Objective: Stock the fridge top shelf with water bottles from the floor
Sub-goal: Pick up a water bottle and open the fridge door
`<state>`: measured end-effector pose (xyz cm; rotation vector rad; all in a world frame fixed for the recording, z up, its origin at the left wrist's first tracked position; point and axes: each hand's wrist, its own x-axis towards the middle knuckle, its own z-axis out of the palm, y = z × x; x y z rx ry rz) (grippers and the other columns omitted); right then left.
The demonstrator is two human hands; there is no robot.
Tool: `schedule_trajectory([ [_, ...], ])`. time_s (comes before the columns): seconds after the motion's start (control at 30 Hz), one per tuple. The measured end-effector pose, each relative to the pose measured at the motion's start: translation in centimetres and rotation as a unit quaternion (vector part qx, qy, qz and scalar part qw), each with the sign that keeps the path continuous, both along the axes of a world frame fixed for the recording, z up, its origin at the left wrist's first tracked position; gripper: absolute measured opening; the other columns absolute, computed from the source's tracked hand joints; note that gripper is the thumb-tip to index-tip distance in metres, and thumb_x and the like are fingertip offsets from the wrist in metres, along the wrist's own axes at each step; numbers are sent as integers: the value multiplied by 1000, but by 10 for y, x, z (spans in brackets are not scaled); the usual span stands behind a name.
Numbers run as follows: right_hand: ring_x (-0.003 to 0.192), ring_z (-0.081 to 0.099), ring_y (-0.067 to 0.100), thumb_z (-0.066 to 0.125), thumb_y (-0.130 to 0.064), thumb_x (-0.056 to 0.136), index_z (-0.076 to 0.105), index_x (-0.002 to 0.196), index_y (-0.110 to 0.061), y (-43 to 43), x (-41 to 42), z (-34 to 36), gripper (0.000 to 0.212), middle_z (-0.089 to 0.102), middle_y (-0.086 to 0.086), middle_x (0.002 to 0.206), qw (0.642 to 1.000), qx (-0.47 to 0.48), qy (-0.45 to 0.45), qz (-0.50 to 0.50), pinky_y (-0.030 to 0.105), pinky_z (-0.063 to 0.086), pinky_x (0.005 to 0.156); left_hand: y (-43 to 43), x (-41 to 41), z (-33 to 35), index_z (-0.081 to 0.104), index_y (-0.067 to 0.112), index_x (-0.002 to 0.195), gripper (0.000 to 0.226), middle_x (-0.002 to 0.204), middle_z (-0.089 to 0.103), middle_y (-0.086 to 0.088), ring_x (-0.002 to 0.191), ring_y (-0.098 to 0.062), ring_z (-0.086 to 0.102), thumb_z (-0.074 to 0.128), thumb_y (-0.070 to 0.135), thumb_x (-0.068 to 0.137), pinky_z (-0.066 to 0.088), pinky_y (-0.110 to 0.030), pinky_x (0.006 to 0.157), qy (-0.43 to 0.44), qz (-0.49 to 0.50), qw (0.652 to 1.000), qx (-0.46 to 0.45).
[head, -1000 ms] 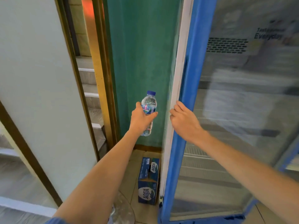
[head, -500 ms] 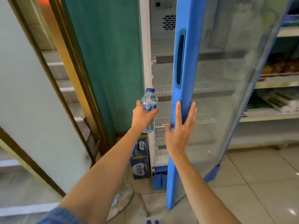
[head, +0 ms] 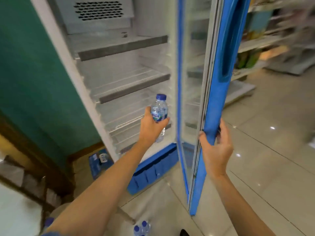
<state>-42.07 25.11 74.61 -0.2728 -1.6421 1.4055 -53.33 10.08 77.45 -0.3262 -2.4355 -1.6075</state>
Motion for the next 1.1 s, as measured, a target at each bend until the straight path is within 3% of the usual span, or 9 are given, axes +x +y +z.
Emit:
schedule_trajectory([
  [0.13, 111, 61, 19, 66, 1, 86, 55, 127, 1, 69, 15, 2, 42, 64, 11, 118, 998, -56, -5, -32, 33, 50, 99, 77, 6, 0, 44, 18, 105, 44, 79, 59, 10, 70, -7, 61, 77, 17, 74, 50, -18, 65, 2, -83, 996, 19],
  [0.27, 120, 58, 19, 65, -7, 88, 55, 128, 0, 139, 12, 2, 42, 62, 10, 126, 995, -91, -9, -39, 36, 44, 106, 151, 13, 6, 46, 14, 102, 43, 76, 58, 11, 67, -5, 59, 78, 18, 74, 48, -21, 66, -7, -146, 988, 46],
  [0.43, 126, 53, 21, 59, -7, 93, 47, 136, 2, 219, -1, 3, 46, 56, 14, 135, 993, -104, -31, -47, 36, 42, 108, 228, 19, 13, 46, 12, 106, 42, 83, 58, 4, 67, 3, 55, 77, 15, 77, 43, -1, 56, -1, -214, 975, 53],
  [0.63, 109, 57, -1, 52, -10, 97, 47, 137, -6, 306, -26, 7, 40, 56, 3, 131, 989, -119, -82, -31, 17, 46, 95, 289, 0, 20, 48, 13, 110, 46, 90, 60, 1, 75, -12, 60, 78, 20, 76, 48, -20, 68, -8, -215, 975, 52],
  [0.77, 130, 47, 14, 51, -21, 98, 40, 144, -10, 366, -48, 12, 48, 48, 4, 144, 984, -119, -133, 4, 37, 37, 112, 323, -26, 26, 47, 13, 105, 44, 83, 58, 5, 71, -10, 59, 78, 22, 75, 45, -16, 62, -5, -193, 981, 34],
  [0.83, 133, 44, 15, 50, -21, 99, 38, 146, -13, 394, -60, 12, 49, 45, 1, 147, 978, -145, -147, 20, 39, 33, 114, 339, -41, 29, 48, 11, 107, 46, 84, 60, 4, 73, -12, 62, 78, 23, 74, 46, -19, 63, 1, -183, 982, 34],
  [0.93, 120, 54, 16, 45, -17, 97, 49, 136, -14, 423, -82, 23, 40, 59, -2, 129, 970, -191, -143, 45, 35, 39, 107, 363, -62, 34, 48, 12, 113, 51, 90, 61, 1, 80, -17, 64, 77, 25, 74, 52, -27, 71, 11, -165, 986, 34],
  [1.03, 79, 56, 12, 32, -10, 94, 56, 114, -17, 431, -111, 32, 32, 59, -3, 88, 963, -237, -120, 35, 26, 46, 74, 385, -76, 40, 47, 10, 115, 53, 90, 60, 0, 78, -18, 63, 76, 25, 74, 49, -28, 68, 22, -145, 989, 32],
  [1.1, 88, 58, 16, 30, -20, 98, 50, 127, -20, 429, -126, 30, 35, 62, 1, 99, 962, -250, -107, 20, 29, 50, 81, 399, -83, 41, 46, 8, 116, 54, 92, 60, -2, 78, -18, 62, 76, 26, 75, 48, -27, 67, 23, -135, 990, 33],
])
